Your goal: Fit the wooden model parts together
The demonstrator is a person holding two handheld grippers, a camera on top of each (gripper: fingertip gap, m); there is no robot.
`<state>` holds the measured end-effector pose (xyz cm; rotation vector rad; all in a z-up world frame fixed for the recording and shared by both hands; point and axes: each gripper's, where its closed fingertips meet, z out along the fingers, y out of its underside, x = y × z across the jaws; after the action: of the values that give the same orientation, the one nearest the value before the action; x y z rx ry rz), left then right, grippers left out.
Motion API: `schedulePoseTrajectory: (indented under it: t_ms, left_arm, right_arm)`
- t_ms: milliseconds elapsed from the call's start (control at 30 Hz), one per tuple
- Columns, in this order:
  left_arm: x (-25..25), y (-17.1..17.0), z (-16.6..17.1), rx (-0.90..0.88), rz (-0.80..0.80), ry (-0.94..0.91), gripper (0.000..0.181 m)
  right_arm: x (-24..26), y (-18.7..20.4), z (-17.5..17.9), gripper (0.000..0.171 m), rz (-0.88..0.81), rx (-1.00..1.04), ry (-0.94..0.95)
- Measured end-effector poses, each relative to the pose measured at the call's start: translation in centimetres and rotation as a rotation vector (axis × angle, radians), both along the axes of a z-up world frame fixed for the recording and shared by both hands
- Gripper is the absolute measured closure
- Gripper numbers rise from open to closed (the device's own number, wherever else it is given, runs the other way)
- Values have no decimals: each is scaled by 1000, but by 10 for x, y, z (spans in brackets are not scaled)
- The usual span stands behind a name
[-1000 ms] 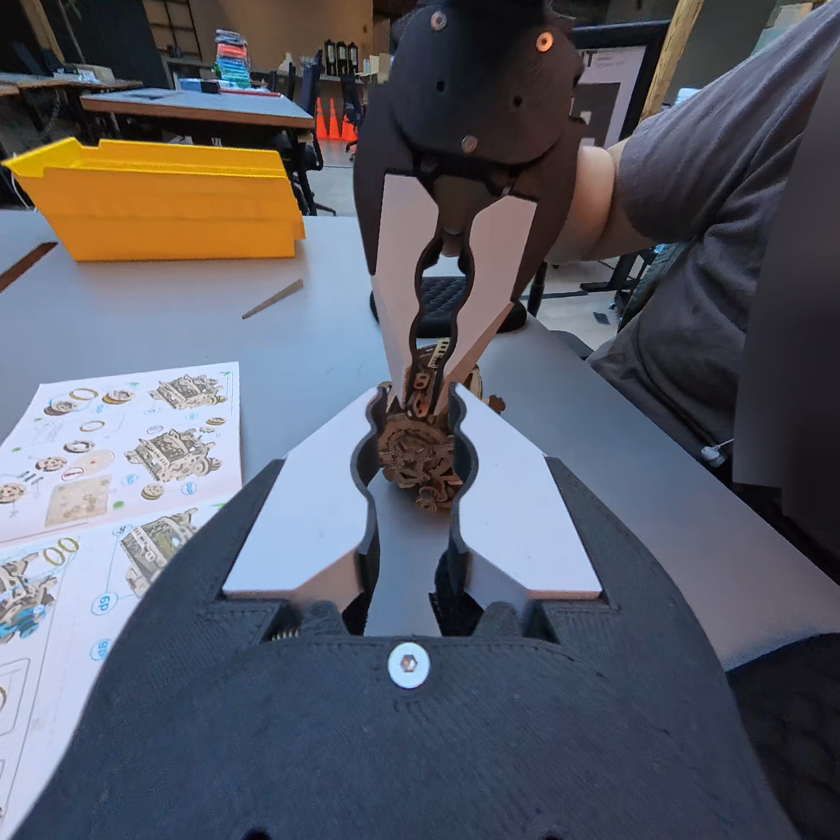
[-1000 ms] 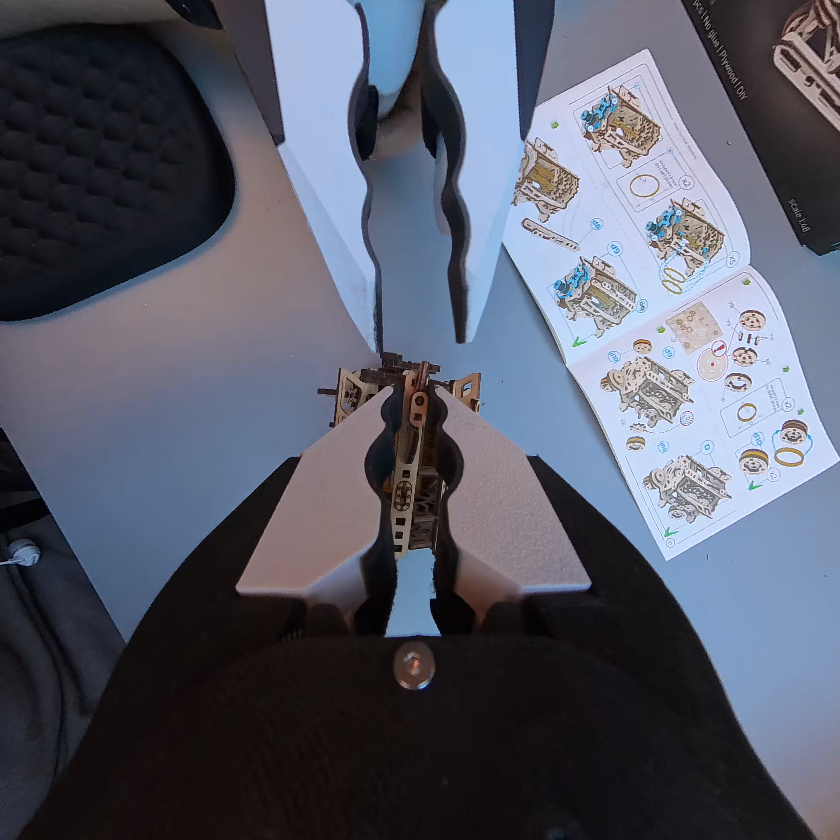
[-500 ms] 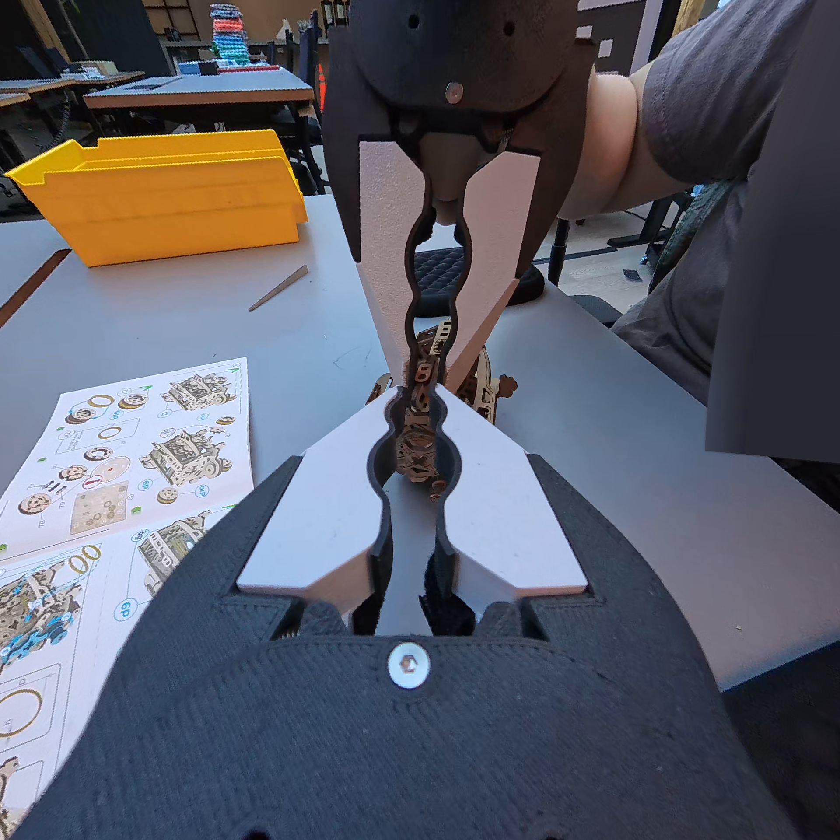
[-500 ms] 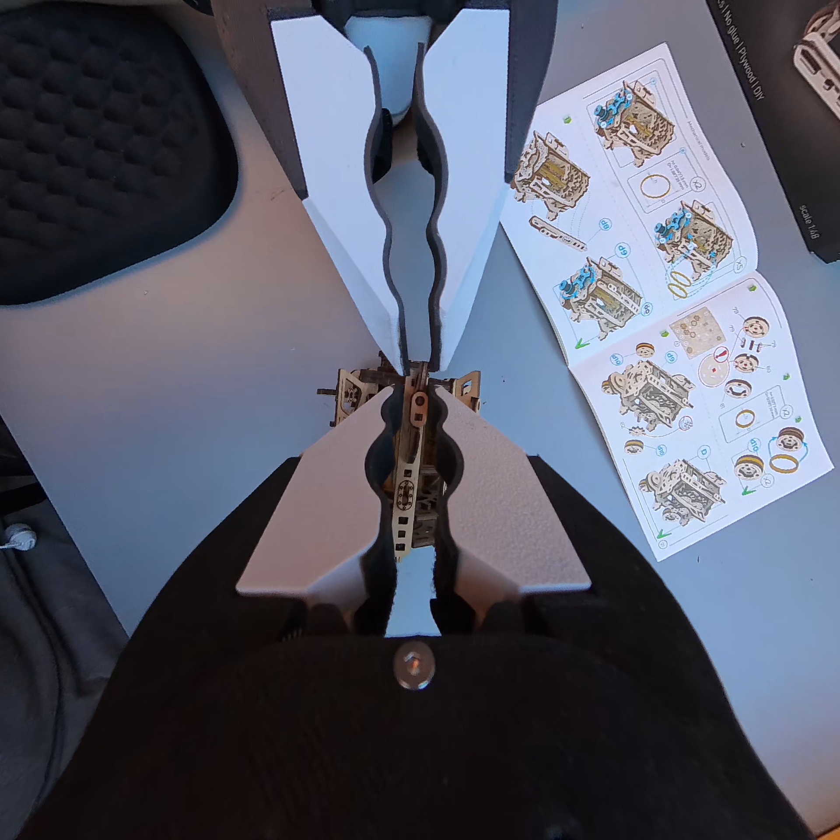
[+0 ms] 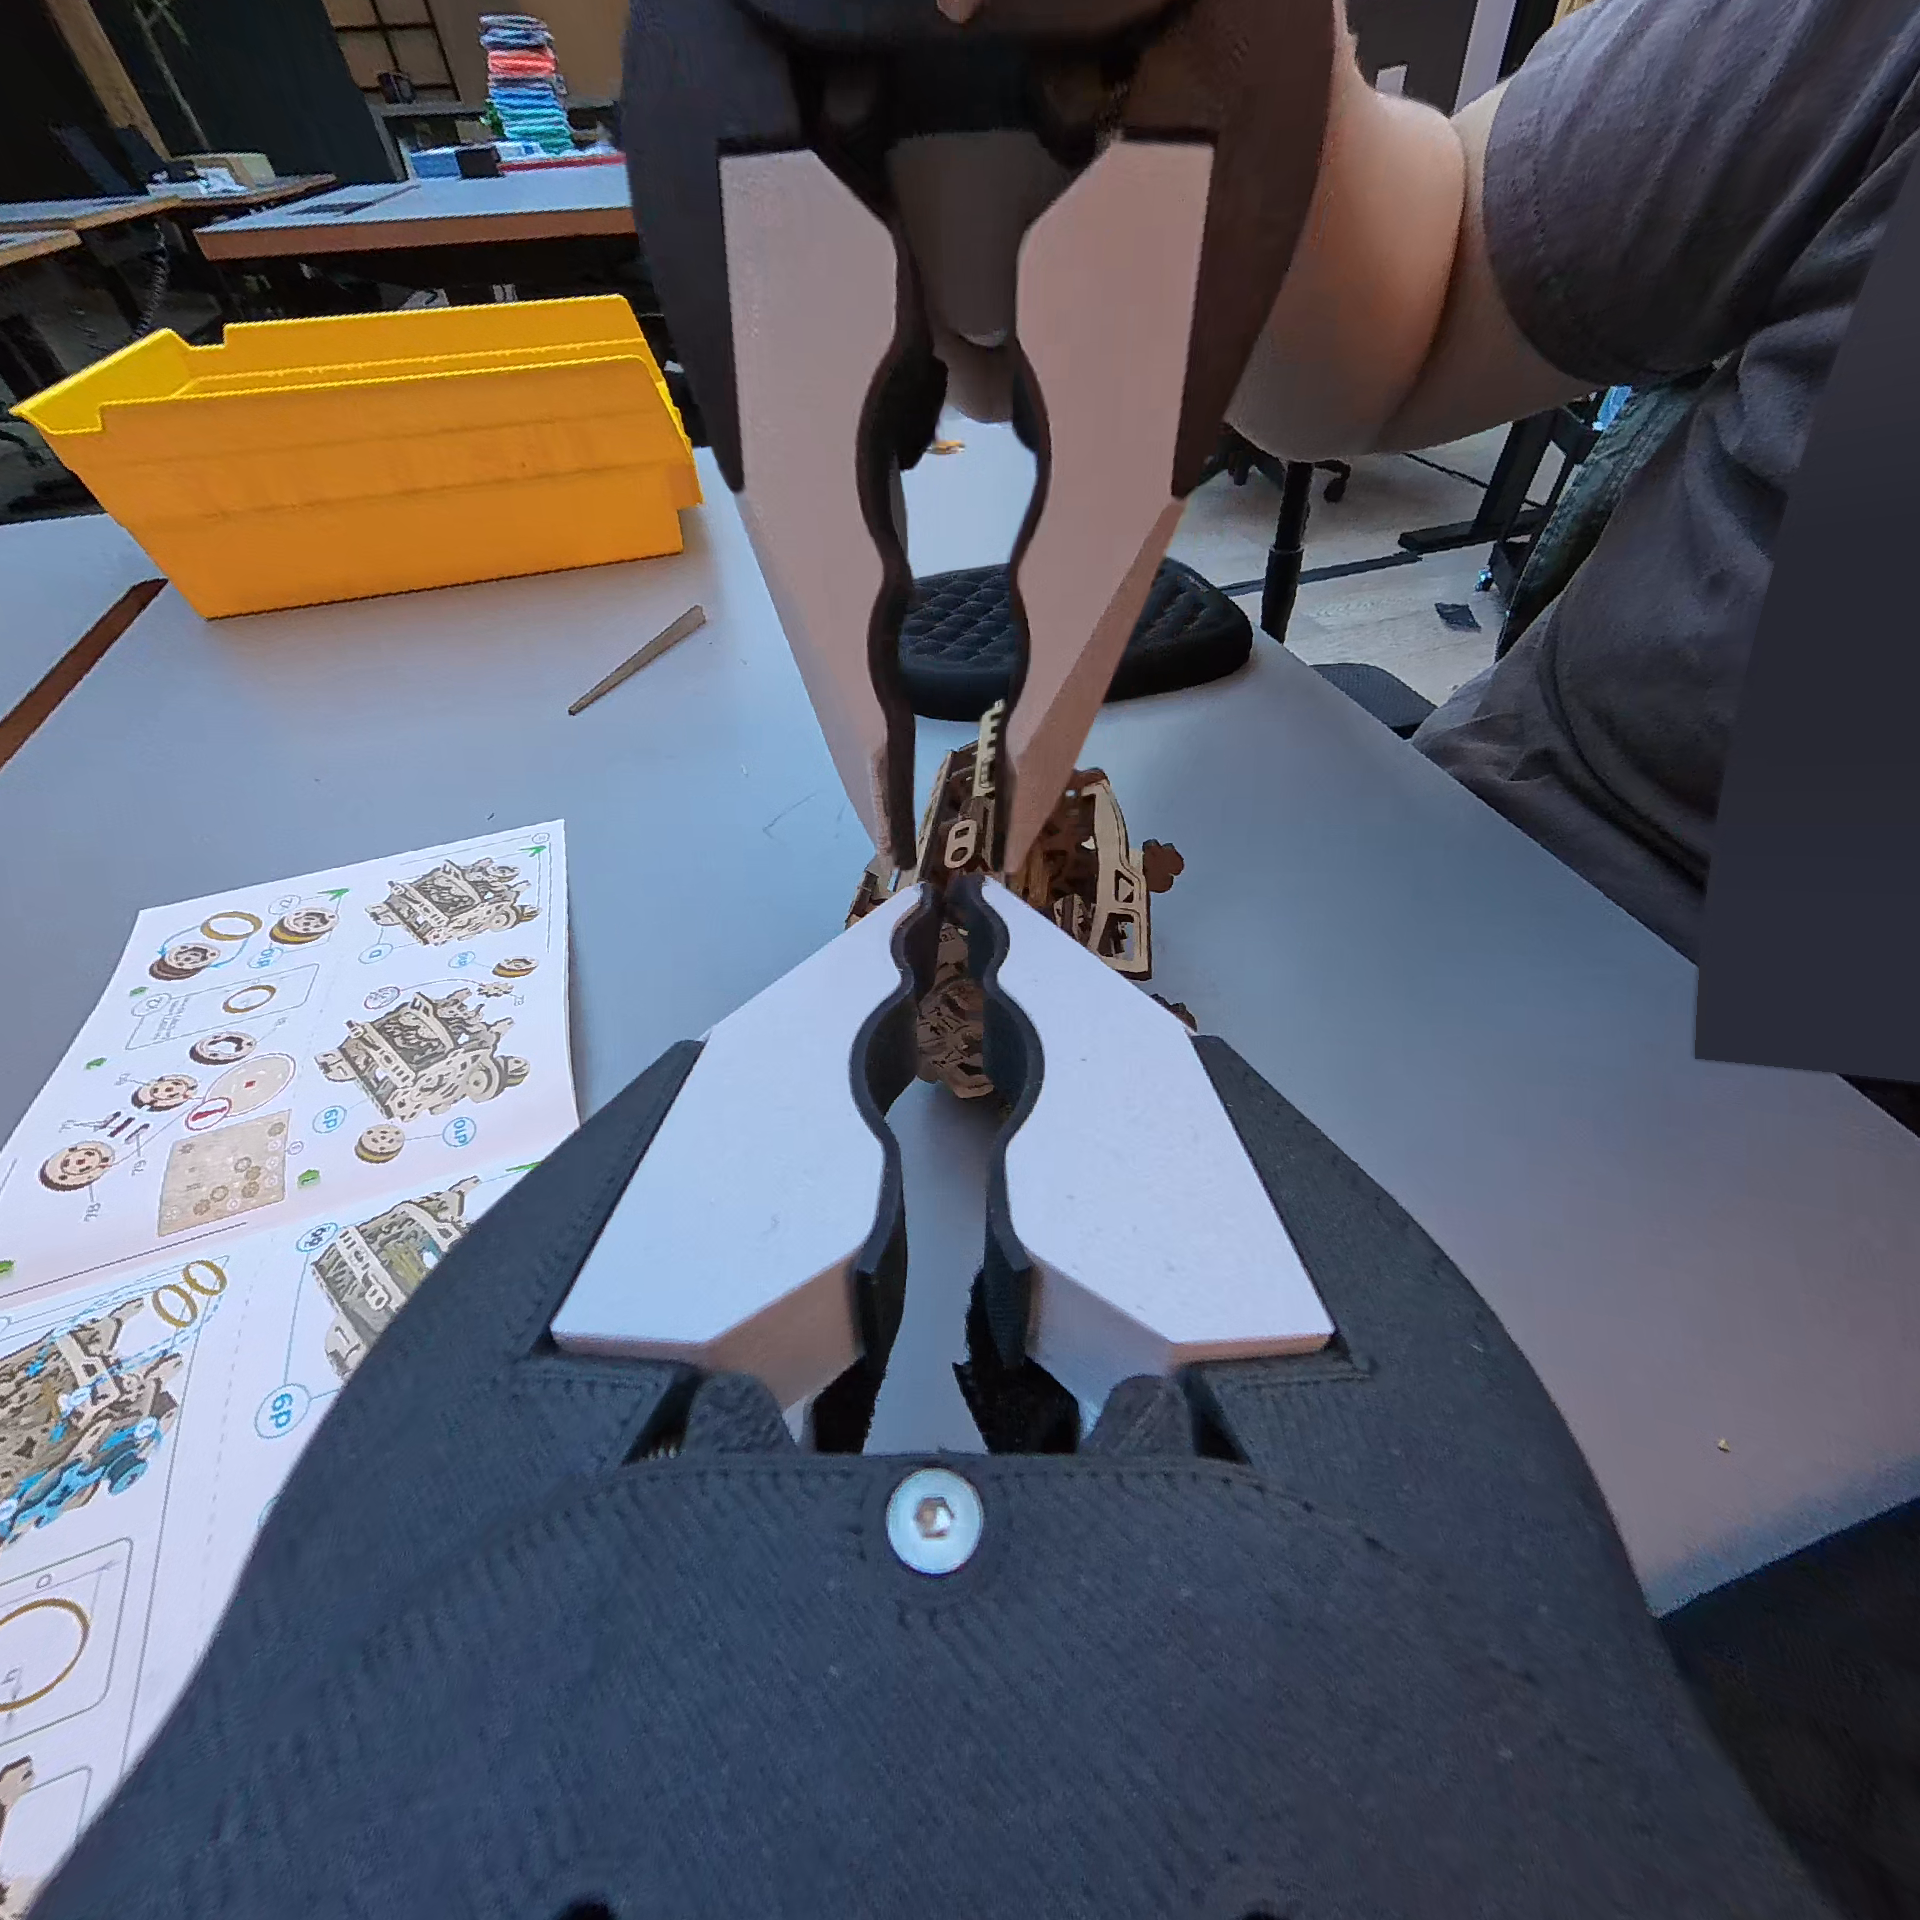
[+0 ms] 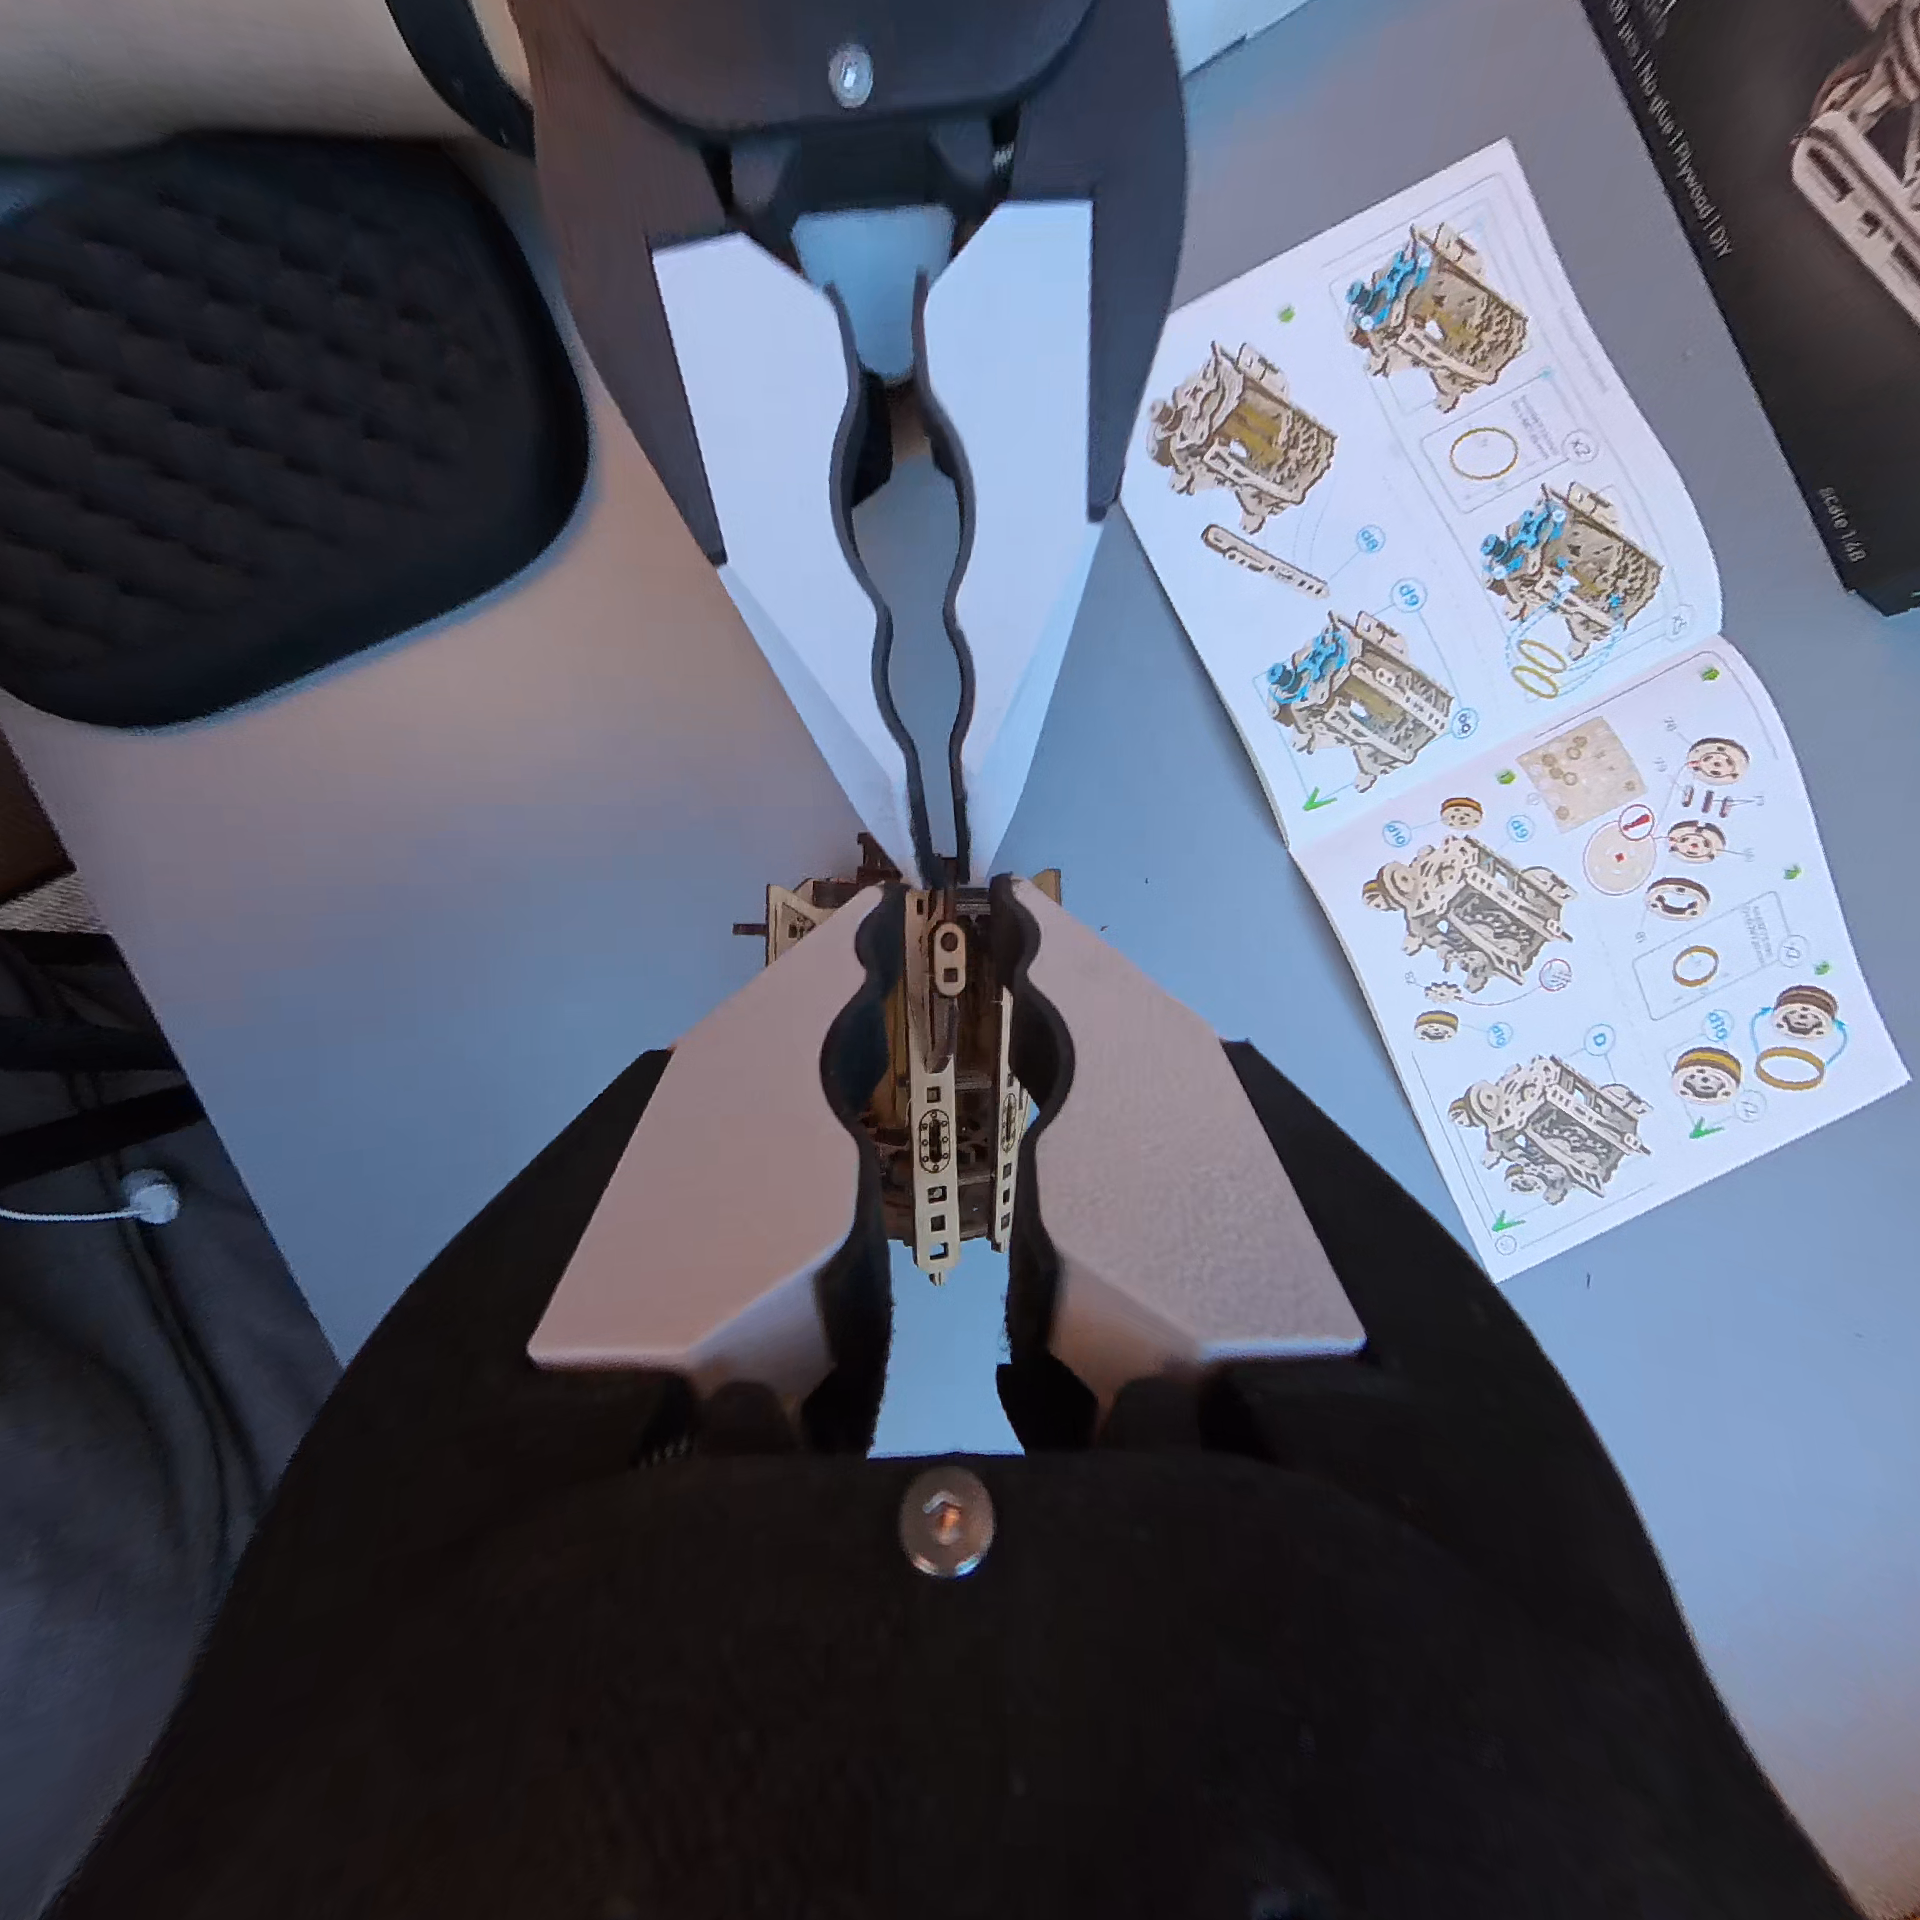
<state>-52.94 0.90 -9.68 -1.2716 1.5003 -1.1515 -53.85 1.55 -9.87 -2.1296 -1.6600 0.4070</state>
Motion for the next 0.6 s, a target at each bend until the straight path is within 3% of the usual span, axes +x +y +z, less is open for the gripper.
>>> schedulePoseTrajectory:
  t_ms: [267, 500, 567, 600]
  left_arm:
    - [1, -2, 0, 4, -8, -4, 180]
    - [1, -2, 0, 4, -7, -7, 178]
    - [1, 1, 1, 5, 9, -12, 167]
    - [0, 5, 2, 2, 29, -15, 153]
  right_arm:
    - [6, -5, -10, 162, -22, -206, -47]
    - [4, -6, -14, 166, -8, -230, -78]
    - [4, -9, -14, 166, 10, -217, -100]
    - [4, -9, -14, 166, 16, -207, -108]
